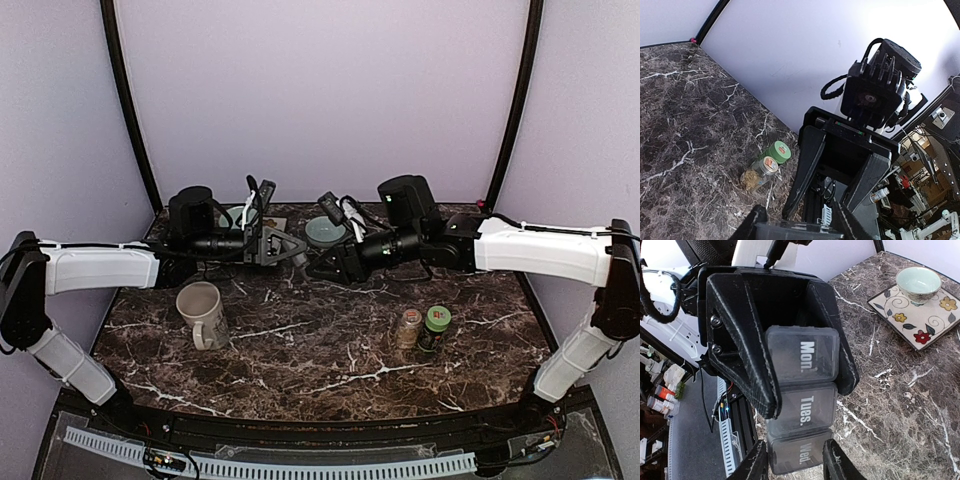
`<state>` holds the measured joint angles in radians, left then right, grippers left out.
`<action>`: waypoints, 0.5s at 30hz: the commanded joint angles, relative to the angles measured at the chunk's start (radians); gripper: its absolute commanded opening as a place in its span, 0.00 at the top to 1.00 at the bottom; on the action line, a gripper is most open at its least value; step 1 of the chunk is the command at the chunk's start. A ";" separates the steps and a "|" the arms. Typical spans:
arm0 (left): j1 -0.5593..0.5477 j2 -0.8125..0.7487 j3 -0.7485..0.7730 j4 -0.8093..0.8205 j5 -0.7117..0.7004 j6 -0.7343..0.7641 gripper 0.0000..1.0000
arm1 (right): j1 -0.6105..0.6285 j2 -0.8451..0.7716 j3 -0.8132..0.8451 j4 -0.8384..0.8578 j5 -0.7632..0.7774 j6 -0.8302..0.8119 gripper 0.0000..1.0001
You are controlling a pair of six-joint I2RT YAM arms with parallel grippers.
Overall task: Sort the pills into containers
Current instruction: Open the lid of the pill container.
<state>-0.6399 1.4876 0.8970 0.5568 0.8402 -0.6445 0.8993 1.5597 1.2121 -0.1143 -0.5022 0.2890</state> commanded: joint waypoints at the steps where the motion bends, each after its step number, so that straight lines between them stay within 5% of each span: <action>1: -0.009 -0.021 0.016 0.073 0.030 -0.020 0.74 | -0.005 0.000 -0.015 0.016 -0.031 0.005 0.63; 15: -0.018 -0.025 0.004 0.167 0.073 -0.092 0.74 | -0.013 -0.002 -0.067 0.073 -0.080 0.060 0.89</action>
<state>-0.6376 1.4952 0.8940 0.5682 0.8478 -0.6991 0.8932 1.5589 1.1942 -0.0834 -0.5697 0.3103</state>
